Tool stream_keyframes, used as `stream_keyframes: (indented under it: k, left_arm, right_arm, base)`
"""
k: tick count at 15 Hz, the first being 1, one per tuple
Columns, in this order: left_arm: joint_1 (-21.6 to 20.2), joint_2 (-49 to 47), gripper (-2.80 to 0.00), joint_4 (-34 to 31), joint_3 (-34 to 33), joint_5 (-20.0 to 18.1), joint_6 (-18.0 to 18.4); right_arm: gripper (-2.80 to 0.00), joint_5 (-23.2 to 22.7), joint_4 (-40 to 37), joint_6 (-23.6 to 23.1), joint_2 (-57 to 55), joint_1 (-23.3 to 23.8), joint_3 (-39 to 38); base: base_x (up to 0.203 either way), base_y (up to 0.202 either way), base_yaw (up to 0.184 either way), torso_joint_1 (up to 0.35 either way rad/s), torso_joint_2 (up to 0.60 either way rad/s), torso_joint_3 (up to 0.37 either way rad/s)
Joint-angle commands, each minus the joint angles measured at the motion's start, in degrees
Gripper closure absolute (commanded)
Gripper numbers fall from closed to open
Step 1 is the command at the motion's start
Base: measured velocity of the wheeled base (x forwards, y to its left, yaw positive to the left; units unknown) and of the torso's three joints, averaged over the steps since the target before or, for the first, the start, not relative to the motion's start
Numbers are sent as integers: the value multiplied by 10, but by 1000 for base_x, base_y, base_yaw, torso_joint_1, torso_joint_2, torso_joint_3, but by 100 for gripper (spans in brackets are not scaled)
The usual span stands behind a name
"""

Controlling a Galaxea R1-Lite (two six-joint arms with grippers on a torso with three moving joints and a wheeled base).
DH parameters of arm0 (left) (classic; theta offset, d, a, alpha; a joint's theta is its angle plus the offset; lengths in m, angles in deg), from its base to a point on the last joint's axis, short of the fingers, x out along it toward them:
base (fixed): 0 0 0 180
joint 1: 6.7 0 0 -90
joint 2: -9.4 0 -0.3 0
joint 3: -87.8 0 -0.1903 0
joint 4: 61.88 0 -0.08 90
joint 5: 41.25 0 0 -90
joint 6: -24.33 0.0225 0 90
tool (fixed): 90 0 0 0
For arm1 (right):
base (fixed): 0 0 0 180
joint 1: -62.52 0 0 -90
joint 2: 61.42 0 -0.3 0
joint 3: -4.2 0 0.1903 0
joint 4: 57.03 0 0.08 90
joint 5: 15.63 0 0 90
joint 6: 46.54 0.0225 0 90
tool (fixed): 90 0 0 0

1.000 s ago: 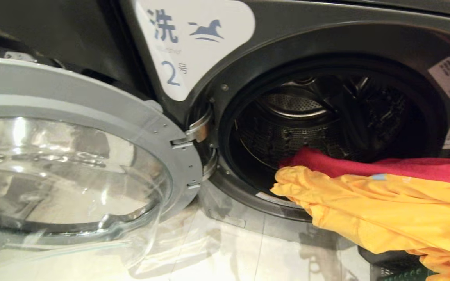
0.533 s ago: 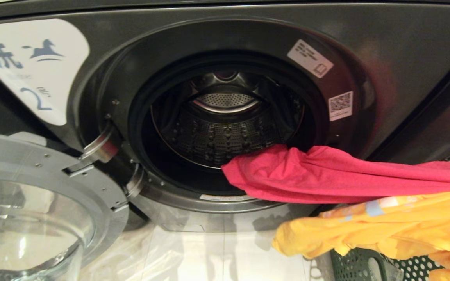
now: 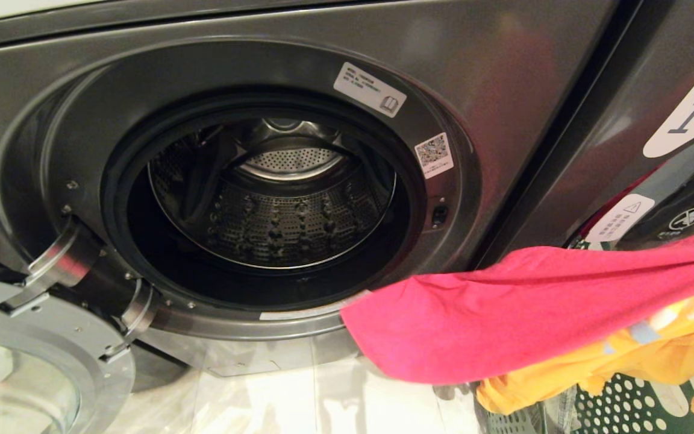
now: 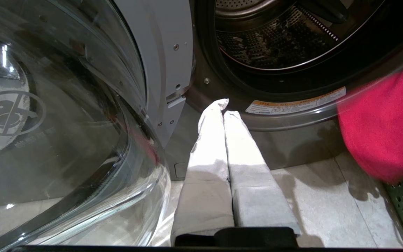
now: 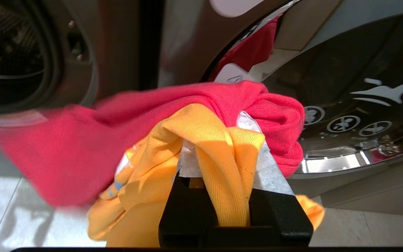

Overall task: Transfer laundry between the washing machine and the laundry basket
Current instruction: Pick a cloth and place it into the basket

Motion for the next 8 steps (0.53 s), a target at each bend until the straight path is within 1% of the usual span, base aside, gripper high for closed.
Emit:
stream_keyframes:
  k: [1,5,8]
  left_arm:
    - [0,-1,0,1,-23,0,0]
    - [0,0,0,1,-23,0,0]
    - [0,0,0,1,-23,0,-1]
  right_arm:
    - [0,11,1,-2,-7,0,22]
    - [0,13,1,-1,-21,1,61]
    - [0,27,-4,-2,-39,1,117]
  base:
    - [0,0,0,0,0,0]
    - [0,0,0,0,0,0]
    - [0,0,0,0,0,0]
